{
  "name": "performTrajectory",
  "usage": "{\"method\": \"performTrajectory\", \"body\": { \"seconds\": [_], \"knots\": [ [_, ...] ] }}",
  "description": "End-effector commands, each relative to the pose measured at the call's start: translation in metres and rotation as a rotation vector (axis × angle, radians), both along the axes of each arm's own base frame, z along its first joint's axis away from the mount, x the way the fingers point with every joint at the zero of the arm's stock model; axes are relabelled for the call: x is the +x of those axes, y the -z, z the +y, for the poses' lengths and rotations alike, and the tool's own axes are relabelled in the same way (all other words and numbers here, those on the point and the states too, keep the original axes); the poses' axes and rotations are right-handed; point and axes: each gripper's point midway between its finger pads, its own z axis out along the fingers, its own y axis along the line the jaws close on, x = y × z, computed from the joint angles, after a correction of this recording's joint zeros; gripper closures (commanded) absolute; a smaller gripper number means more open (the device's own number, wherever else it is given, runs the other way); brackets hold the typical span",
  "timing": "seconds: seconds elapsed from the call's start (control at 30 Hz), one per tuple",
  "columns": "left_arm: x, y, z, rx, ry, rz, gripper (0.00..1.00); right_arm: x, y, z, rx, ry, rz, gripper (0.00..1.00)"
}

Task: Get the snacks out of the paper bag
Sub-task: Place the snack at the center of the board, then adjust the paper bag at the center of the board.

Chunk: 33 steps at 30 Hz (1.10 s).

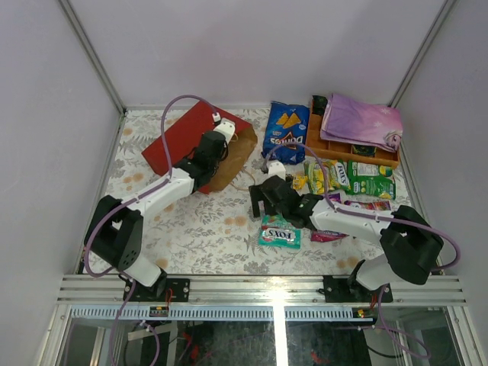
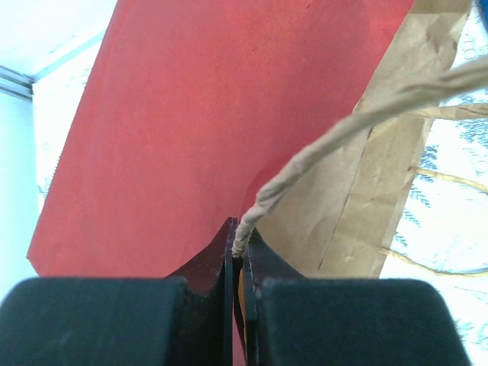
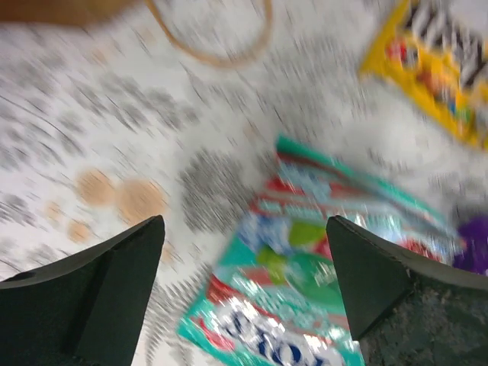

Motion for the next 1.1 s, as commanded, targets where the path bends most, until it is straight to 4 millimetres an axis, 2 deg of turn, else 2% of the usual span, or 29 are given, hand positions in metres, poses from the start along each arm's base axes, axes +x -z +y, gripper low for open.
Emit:
{"method": "performTrajectory", "body": {
  "seconds": [0.0, 0.1, 0.17, 0.2, 0.23, 0.27, 0.33, 0.43, 0.53, 0.63, 0.8, 0.97, 1.07],
  "knots": [
    [0.012, -0.011, 0.008, 0.085, -0.019, -0.083, 1.0, 0.068, -0.097, 0.058, 0.21, -0.025, -0.333, 0.01],
    [0.015, 0.002, 0.014, 0.147, -0.045, -0.041, 1.0, 0.106, -0.122, 0.08, 0.3, -0.032, -0.359, 0.0],
    [0.016, 0.007, 0.019, 0.173, -0.071, -0.037, 1.0, 0.133, -0.139, 0.082, 0.399, 0.003, -0.349, 0.01],
    [0.017, 0.009, 0.02, 0.177, -0.075, -0.039, 1.0, 0.146, -0.141, 0.081, 0.445, 0.02, -0.331, 0.0],
    [0.017, 0.009, 0.022, 0.173, -0.078, -0.042, 1.0, 0.16, -0.14, 0.073, 0.47, 0.055, -0.319, 0.01],
    [0.017, 0.01, 0.023, 0.164, -0.078, -0.043, 1.0, 0.166, -0.138, 0.07, 0.488, 0.076, -0.307, 0.01],
    [0.018, 0.011, 0.022, 0.123, -0.072, -0.057, 1.0, 0.189, -0.142, 0.059, 0.552, 0.189, -0.332, 0.03],
    [0.019, 0.012, 0.029, 0.12, -0.084, -0.055, 1.0, 0.203, -0.148, 0.077, 0.621, 0.143, -0.284, 0.04],
    [0.019, 0.006, 0.044, 0.117, -0.129, -0.08, 1.0, 0.203, -0.15, 0.084, 0.643, 0.114, -0.257, 0.05],
    [0.017, -0.005, 0.048, 0.084, -0.136, -0.107, 1.0, 0.191, -0.163, 0.101, 0.675, -0.051, -0.282, 0.09],
    [0.013, -0.019, 0.049, 0.022, -0.12, -0.148, 1.0, 0.187, -0.161, 0.115, 0.567, -0.23, -0.268, 0.16],
    [0.012, -0.019, 0.05, 0.01, -0.115, -0.147, 1.0, 0.18, -0.162, 0.128, 0.542, -0.411, -0.269, 0.24],
    [0.012, -0.016, 0.05, 0.015, -0.113, -0.136, 1.0, 0.172, -0.167, 0.135, 0.538, -0.511, -0.292, 0.25]
  ]
}}
